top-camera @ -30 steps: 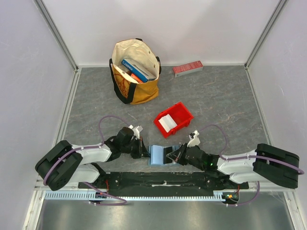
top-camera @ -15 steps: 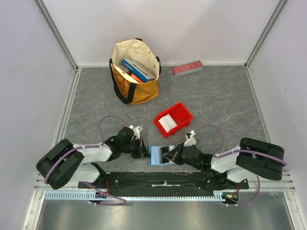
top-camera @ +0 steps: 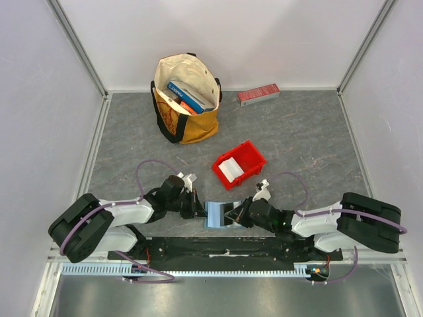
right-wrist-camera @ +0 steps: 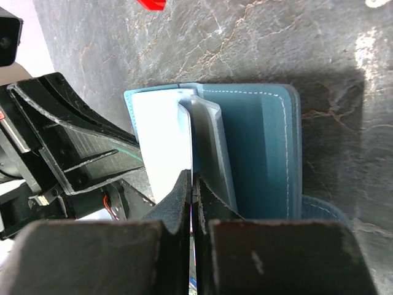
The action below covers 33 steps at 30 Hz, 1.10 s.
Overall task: Put the credit cards into the card holder
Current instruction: Insert the credit card into the card holder.
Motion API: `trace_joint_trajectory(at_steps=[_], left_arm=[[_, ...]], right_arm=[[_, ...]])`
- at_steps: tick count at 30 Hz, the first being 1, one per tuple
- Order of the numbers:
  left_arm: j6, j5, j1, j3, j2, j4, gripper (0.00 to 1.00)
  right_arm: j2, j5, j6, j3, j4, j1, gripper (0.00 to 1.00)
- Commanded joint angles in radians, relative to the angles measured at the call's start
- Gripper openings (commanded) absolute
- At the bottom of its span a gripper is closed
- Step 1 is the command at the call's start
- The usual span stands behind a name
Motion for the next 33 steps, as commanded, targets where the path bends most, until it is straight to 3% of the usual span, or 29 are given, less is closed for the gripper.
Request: trace_joint_trajectory(at_steps=[1,6,11,15,24,33], left_arm=[[0.024,-0.088,-0.004,-0.026,0.011,-0.098,0.02],[0.035,-0.073,-0.004,-0.011,0.016,-0.098,0.02],[0.041,-0.079,-0.007,-0.012,-0.018,-0.127,0.02],[0.049,-0.076,-0.002,-0.008,-0.044,-0.149,0.02],[0.072,-0.063,-0.004,0.021,-0.036,-0.169,0.02],[0.073,-0.056,-0.004,0.029,-0.038,-0.17,0.02]], right_arm=[[0.084,-0.05,-0.064,0.05,-0.035,0.011,0.02],[0.135,-0.099,-0.147,0.136,-0.053,0.014,0.14],[-0.029,0.046,-0.207,0.179,-0.341,0.013,0.46],[-0.153,0.141,-0.235,0.182,-0.463,0.013,0.62],[-0.075,0.053,-0.282,0.201,-0.38,0.013,0.63],[0.047,-0.039,-0.33,0.256,-0.265,0.01,0.53]])
